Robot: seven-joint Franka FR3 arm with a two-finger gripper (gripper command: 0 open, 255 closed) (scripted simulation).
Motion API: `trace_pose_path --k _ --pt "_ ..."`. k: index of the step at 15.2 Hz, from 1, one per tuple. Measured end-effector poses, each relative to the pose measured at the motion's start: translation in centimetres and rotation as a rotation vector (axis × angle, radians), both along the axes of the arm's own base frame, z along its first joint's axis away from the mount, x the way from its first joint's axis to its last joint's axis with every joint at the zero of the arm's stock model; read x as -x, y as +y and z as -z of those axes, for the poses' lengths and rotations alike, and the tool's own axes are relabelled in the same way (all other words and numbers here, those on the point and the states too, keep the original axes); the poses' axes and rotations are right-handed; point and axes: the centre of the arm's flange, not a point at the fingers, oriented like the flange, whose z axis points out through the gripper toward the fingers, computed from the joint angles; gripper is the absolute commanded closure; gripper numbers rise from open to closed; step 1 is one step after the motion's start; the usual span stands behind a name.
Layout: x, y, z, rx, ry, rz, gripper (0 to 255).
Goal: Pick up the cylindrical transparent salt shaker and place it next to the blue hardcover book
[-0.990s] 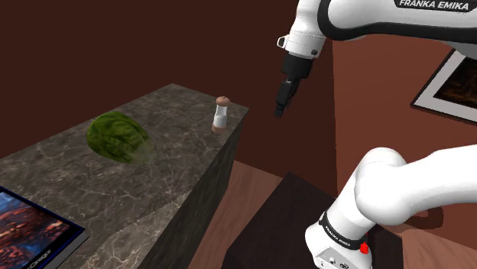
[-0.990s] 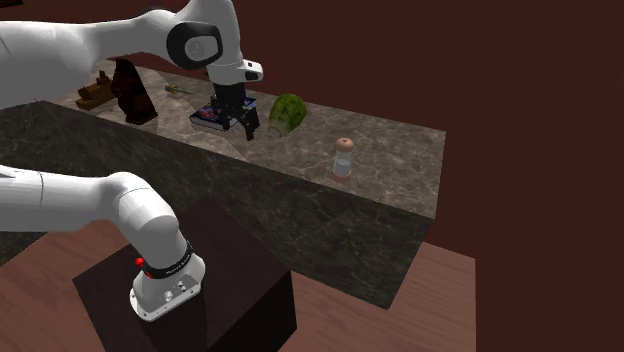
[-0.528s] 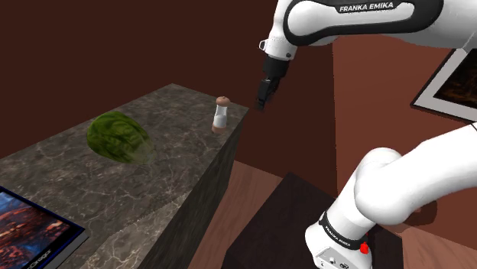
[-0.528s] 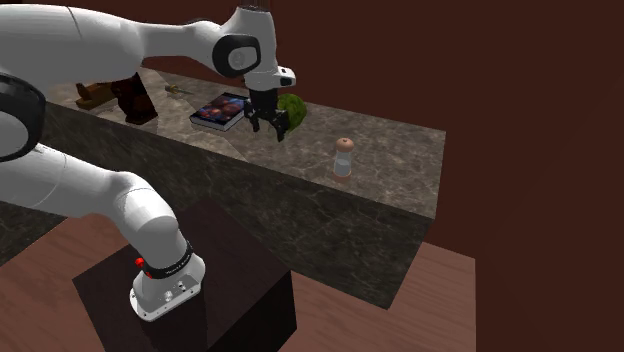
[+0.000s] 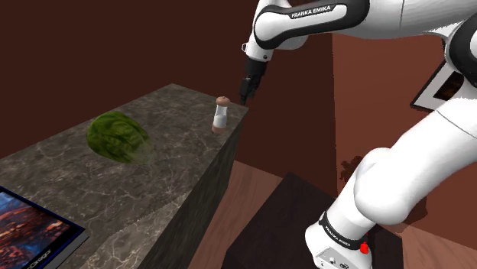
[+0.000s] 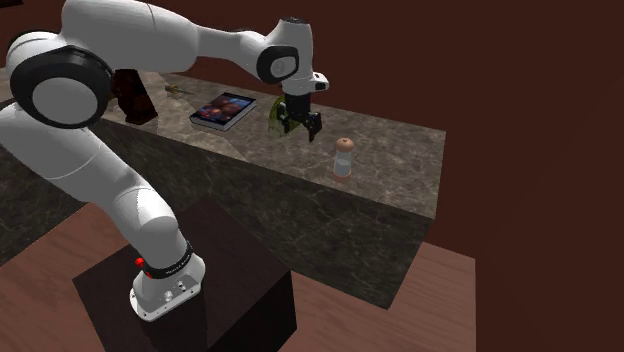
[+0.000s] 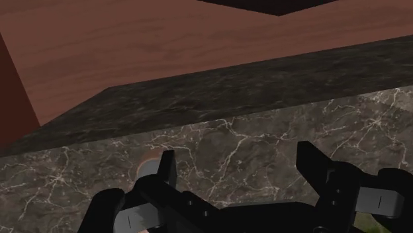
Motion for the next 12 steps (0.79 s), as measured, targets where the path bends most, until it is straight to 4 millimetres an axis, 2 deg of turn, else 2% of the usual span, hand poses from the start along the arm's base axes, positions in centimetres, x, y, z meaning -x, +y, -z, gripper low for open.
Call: trace_pose_path --k 12 --pt "-14.0 -5.4 4.2 -0.003 -0.034 -0.039 0"
